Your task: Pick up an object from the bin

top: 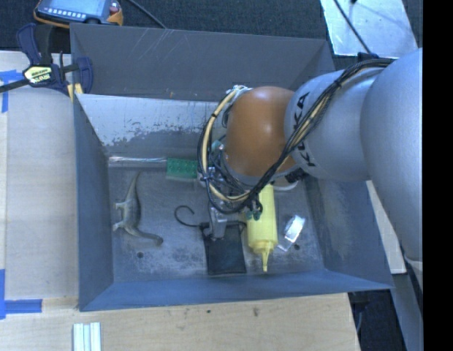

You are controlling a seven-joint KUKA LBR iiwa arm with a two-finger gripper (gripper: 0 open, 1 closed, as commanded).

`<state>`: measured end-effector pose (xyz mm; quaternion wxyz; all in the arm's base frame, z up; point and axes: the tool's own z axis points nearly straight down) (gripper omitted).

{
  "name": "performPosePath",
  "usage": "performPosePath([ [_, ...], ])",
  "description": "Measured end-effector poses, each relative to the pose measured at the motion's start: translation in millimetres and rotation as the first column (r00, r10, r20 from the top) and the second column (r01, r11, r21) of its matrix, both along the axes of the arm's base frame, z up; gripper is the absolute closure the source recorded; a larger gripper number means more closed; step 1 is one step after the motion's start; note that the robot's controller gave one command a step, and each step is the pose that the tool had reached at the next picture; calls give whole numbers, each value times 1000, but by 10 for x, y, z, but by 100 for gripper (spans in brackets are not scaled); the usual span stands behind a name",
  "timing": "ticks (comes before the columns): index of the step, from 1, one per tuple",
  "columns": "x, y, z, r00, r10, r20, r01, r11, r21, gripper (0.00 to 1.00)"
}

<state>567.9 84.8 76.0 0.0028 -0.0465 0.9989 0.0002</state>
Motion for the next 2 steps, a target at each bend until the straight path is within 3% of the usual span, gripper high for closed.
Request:
performPosePath([
  [1, 18, -183, -250, 1000, -25, -6, 25, 1000, 3, 0],
  [2, -200, -121, -60, 992, -126, -2, 126, 992, 0, 0],
])
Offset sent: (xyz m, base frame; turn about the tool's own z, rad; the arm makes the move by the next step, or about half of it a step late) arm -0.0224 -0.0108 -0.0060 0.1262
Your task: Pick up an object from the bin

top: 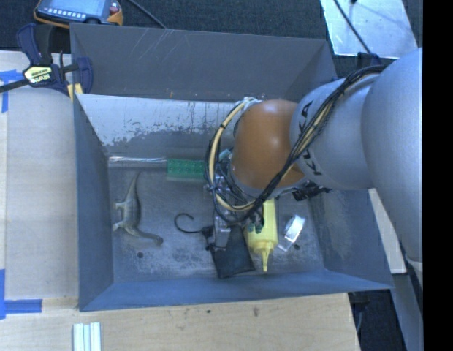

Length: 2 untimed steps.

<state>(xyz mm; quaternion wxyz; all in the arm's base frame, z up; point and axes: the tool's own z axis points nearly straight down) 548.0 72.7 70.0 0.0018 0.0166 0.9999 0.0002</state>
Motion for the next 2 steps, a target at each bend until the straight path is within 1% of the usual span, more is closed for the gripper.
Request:
performPosePath([
  [1, -94, 4, 8, 994, -113, -3, 113, 994, 0, 0],
  [2, 19, -4, 15, 1000, -1, 7, 1, 1000, 1, 100],
])
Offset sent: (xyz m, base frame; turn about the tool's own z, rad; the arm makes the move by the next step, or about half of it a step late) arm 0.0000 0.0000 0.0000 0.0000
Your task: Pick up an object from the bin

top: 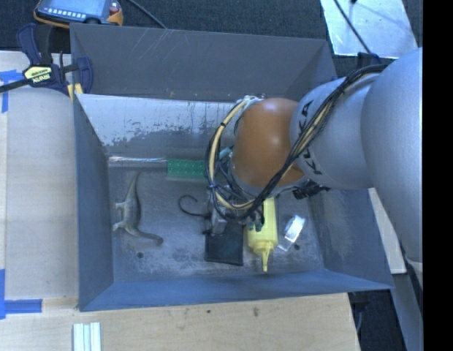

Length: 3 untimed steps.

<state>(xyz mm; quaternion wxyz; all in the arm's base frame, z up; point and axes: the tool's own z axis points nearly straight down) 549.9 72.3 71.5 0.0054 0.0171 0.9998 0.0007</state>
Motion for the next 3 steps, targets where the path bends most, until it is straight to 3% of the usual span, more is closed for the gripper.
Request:
performPosePath([
  [2, -13, -2, 42, 1000, 0, -5, 0, 1000, 0, 100],
  [3, -39, -4, 241, 1000, -1, -15, 1, 1000, -2, 100],
])
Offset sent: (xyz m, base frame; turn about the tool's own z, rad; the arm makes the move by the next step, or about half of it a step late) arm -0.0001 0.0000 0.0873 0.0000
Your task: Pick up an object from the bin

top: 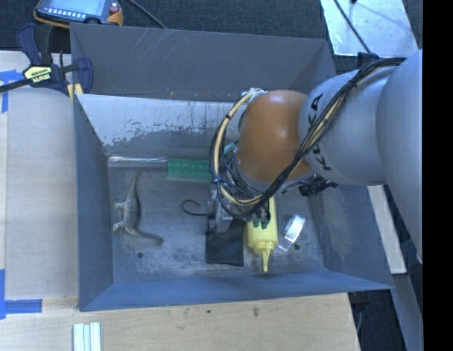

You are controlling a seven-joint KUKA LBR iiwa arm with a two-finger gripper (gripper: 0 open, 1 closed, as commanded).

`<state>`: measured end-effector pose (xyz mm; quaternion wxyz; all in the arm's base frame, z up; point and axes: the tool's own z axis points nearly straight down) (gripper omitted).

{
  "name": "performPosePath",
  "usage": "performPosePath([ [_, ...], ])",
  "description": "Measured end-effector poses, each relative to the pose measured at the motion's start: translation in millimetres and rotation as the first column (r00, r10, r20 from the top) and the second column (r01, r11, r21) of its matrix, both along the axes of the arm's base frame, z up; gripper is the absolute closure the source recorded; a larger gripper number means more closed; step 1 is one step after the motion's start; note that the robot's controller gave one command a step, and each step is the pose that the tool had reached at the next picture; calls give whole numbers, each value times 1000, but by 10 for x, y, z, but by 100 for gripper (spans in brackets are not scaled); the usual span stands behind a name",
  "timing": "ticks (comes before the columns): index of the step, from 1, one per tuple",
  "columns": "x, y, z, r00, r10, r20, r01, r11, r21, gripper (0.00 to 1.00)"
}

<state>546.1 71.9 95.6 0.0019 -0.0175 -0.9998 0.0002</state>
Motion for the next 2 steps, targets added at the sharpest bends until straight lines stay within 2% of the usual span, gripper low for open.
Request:
performPosePath([
  [2, 32, 0, 303, 1000, 0, 11, 0, 1000, 1, 100],
])
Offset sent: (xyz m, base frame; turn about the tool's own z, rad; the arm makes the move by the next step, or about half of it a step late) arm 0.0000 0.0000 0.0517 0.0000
